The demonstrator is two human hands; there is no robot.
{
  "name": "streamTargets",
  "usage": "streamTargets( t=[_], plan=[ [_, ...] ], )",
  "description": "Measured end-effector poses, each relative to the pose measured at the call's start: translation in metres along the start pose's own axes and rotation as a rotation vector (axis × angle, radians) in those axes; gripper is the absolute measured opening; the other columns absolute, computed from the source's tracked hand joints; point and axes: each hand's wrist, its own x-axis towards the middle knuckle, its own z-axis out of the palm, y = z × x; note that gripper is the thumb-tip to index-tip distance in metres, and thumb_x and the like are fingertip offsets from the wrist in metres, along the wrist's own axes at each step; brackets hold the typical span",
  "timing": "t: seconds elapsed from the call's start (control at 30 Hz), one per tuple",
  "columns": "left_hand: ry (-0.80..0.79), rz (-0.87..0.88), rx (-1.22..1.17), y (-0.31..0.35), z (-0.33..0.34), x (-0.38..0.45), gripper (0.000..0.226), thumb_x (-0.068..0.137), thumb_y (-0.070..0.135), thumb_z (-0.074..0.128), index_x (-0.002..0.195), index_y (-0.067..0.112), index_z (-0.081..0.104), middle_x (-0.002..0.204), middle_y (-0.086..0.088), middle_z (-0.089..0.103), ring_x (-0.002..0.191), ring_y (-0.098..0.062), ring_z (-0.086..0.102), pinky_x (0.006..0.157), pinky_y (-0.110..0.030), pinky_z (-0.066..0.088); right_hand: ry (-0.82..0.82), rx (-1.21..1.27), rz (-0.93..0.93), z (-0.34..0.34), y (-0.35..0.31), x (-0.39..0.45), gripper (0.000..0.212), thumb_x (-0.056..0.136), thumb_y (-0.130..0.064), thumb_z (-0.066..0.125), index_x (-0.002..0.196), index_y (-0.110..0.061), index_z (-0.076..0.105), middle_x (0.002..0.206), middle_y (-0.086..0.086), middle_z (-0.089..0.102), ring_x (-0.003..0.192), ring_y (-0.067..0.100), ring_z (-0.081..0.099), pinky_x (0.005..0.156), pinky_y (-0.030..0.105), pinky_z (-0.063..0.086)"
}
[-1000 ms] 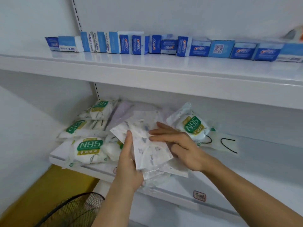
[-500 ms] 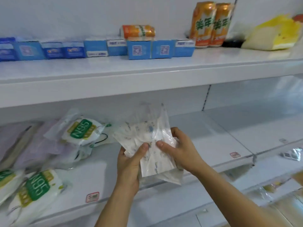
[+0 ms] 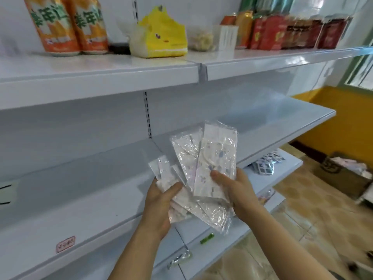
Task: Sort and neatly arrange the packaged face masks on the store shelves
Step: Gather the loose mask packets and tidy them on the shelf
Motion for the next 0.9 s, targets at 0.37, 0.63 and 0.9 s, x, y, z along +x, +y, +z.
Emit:
streamTargets(
  t=[0.37,0.63,0.9],
  plan=[
    [0.068,0.135,0.083,-0.059,0.163,0.142,0.036,0.089,0.014,0.078,0.121,0.022,0.065,0.112,-0.005,0.077,0.104,-0.031,0.074,0.098,-0.059,0.054,0.173,0.096,0.05,-0.156,-0.006,0.137,0.018,0.097,-0.012,0.067,0.115,-0.012,0.068,0.106,0.01,0.079,0.097,0.033,0.076,0.094,0.058,0.057],
    [0.046,0.091,0.103,-0.077,0.296,0.252,0.011,0.103,0.02,0.06,0.114,0.02,0.062,0.109,-0.008,0.073,0.097,-0.026,0.072,0.09,-0.046,0.059,0.278,0.069,0.002,-0.256,-0.027,0.245,0.022,0.101,-0.014,0.063,0.122,-0.018,0.064,0.113,0.005,0.077,0.101,0.028,0.076,0.094,0.054,0.058],
    [0.126,0.006,-0.041,-0.107,0.371,0.364,0.019,0.099,-0.004,0.056,0.106,0.013,0.063,0.107,-0.015,0.074,0.091,-0.03,0.071,0.088,-0.047,0.056,0.195,0.022,0.028,-0.326,-0.015,0.382,0.022,0.099,-0.01,0.064,0.118,-0.021,0.065,0.115,0.004,0.076,0.102,0.026,0.075,0.094,0.052,0.059]
  ],
)
